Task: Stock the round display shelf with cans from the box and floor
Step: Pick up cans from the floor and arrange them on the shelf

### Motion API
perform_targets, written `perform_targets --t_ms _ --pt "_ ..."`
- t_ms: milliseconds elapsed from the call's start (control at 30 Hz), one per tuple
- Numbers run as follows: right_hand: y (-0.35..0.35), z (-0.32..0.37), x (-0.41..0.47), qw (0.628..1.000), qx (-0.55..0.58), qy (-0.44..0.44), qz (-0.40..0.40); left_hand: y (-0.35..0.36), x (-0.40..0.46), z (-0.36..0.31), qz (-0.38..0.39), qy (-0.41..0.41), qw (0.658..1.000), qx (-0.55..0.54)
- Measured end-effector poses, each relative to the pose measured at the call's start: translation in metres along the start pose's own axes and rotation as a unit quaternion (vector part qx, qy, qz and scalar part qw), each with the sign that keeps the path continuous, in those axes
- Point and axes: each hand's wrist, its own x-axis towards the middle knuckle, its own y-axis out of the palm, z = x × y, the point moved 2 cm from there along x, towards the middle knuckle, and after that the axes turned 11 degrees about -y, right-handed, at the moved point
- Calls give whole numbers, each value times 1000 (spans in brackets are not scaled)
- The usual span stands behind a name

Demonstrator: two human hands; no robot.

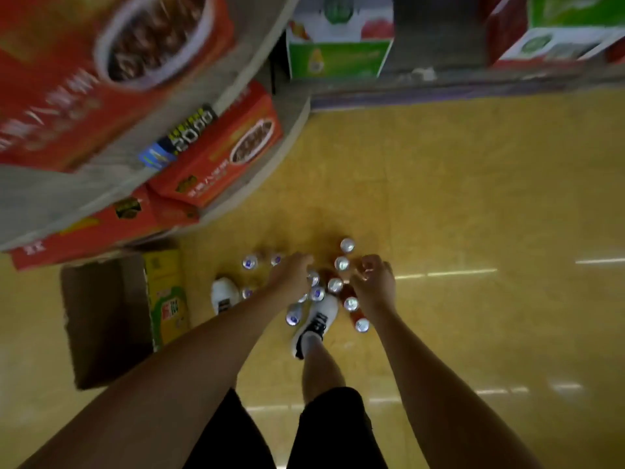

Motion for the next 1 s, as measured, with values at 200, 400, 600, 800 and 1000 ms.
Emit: perform_targets --t_ms 200,400,600,800,1000 --pt "69 -73 38 999 -10 24 24 96 85 29 29 -40 995 -84" --pt "123 -141 88 998 -47 28 37 175 164 55 -12 -47 988 -146" --pt "176 -199 130 995 -77 39 56 192 216 53 -48 -36 986 -154" --pt "219 -241 163 991 -104 57 68 219 277 60 -39 -30 980 -191" --pt "247 -256 186 987 -128 66 74 242 306 65 -46 -5 980 -192"
